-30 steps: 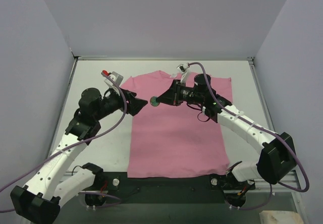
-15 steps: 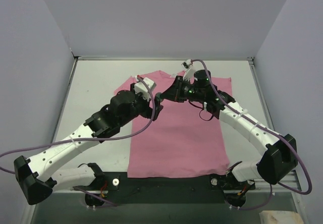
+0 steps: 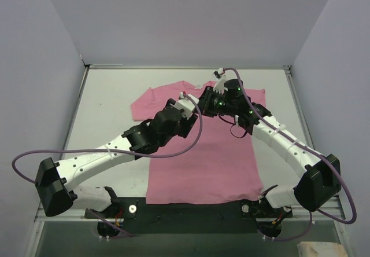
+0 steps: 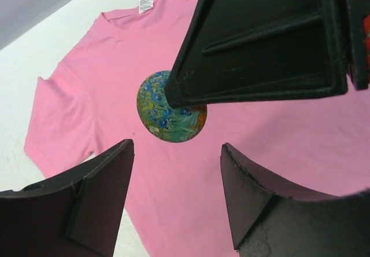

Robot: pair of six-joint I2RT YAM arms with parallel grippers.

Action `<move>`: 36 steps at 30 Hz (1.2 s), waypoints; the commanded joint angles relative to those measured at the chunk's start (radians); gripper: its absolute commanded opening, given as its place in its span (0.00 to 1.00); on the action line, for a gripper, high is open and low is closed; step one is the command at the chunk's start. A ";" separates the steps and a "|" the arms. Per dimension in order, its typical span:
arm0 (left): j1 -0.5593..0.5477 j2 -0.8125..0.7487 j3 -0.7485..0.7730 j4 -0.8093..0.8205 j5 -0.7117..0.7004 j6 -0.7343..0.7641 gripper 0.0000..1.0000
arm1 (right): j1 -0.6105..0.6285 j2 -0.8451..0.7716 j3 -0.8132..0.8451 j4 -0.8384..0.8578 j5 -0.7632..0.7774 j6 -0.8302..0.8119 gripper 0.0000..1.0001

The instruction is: Pin the brooch onto the clothing

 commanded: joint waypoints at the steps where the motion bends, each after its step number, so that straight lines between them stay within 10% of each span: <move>1: -0.004 0.012 0.064 0.077 -0.068 0.029 0.70 | -0.007 0.003 0.047 -0.001 -0.003 0.021 0.00; 16: -0.007 0.124 0.093 0.125 -0.076 0.069 0.59 | -0.010 0.032 0.054 -0.003 -0.028 0.037 0.00; 20: -0.007 0.144 0.093 0.135 -0.110 0.069 0.44 | -0.010 0.032 0.054 -0.001 -0.035 0.037 0.00; 25: -0.006 0.145 0.084 0.155 -0.154 0.063 0.01 | -0.010 0.049 0.053 -0.001 -0.058 0.045 0.00; 28: -0.006 0.148 0.085 0.152 -0.165 0.060 0.00 | -0.009 0.054 0.051 0.012 -0.081 0.047 0.01; 36: -0.001 0.122 0.067 0.135 -0.167 0.044 0.00 | -0.026 0.026 0.024 0.072 -0.120 0.050 0.33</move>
